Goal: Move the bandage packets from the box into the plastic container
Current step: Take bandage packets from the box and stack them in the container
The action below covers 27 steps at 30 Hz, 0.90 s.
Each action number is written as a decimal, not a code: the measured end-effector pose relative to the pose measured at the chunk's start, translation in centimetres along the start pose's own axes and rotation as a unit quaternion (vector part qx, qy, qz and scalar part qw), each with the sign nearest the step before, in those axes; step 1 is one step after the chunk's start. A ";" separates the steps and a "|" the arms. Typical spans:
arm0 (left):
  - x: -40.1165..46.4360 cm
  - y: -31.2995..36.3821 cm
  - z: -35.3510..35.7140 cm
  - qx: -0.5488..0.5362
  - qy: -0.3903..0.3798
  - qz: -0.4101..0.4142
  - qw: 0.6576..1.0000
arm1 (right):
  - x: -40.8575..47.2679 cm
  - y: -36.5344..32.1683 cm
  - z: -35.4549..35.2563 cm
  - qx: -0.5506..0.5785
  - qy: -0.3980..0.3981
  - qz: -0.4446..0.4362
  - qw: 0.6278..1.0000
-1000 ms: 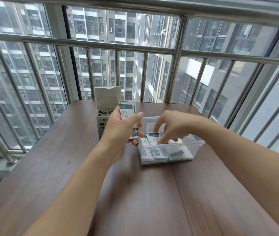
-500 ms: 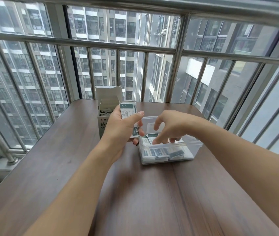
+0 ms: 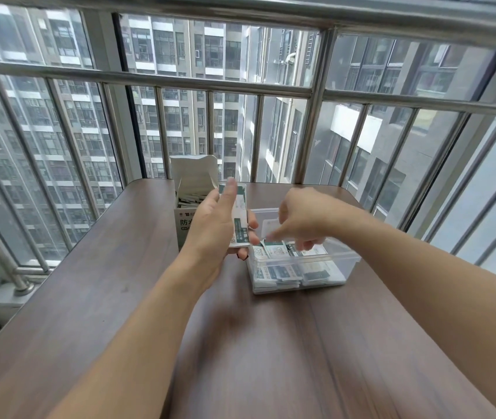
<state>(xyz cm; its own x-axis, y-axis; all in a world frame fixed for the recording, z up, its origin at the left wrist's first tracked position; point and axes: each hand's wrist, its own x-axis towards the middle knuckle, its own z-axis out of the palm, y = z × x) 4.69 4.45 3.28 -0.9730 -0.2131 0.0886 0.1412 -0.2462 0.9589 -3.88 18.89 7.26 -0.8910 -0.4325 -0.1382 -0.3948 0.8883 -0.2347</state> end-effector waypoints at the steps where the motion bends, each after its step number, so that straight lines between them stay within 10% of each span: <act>1: -0.1 0.0 0.0 -0.006 -0.005 -0.002 1.000 | -0.2 0.0 -0.9 0.004 0.027 -0.014 1.000; 6: -0.4 -0.1 0.3 -0.015 -0.032 -0.008 0.999 | -2.7 -1.9 -4.7 0.219 0.027 -0.164 0.962; 10: -0.5 0.1 0.5 0.005 -0.035 -0.002 0.999 | -3.3 -3.0 -4.5 0.148 0.033 -0.240 0.959; 27: -0.8 -0.4 1.2 0.134 0.005 0.121 0.984 | -2.3 -2.6 -4.4 0.206 -0.003 -0.204 0.957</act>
<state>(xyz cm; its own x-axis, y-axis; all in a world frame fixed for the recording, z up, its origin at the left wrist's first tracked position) 5.24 5.81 3.19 -0.9151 -0.2438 0.3211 0.3133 0.0713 0.9470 -1.75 18.24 12.40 -0.6799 -0.7321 0.0413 -0.5870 0.5096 -0.6291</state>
